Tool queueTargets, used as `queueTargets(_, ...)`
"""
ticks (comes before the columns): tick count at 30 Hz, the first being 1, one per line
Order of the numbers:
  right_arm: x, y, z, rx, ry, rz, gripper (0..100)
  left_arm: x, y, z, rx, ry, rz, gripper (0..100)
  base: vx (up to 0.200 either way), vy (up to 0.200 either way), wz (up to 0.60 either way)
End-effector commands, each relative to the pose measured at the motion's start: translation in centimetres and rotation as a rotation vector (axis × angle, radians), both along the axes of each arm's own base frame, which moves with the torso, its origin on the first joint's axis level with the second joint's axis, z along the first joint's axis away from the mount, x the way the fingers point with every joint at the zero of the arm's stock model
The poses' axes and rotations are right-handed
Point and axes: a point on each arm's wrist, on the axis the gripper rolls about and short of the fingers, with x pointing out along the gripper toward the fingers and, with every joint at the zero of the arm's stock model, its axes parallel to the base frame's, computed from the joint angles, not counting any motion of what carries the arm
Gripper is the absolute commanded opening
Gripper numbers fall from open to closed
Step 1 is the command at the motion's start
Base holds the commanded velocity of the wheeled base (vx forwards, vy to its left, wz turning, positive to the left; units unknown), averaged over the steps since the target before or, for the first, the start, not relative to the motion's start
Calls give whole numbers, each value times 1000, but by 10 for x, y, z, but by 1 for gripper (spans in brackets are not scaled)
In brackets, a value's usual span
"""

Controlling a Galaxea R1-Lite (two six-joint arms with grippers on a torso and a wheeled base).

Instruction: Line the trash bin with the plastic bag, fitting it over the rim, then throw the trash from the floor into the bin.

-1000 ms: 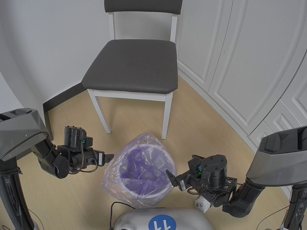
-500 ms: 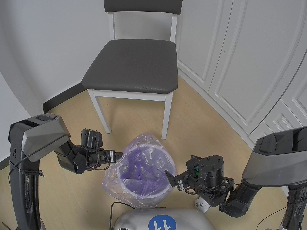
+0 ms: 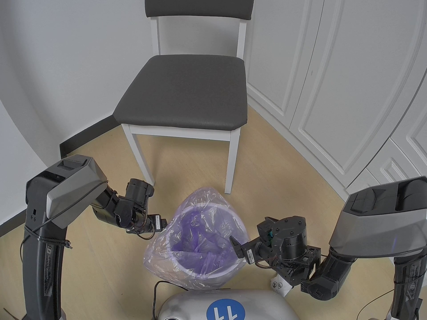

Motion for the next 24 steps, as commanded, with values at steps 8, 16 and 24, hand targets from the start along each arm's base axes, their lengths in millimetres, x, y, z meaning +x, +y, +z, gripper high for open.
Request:
queueTargets(8,7,-2,-9,-13,12,-15,100,13,1,-11,68,-6,87,100,0,0,0)
queueTargets(16,9,-4,-6,-8,6,-22,100,-11,12,63,-203,-100,-67,100,0,0,0)
queueTargets(24,9,-5,-7,-12,10,-24,100,-34,19,109,-190,-295,-153,100,0,0,0)
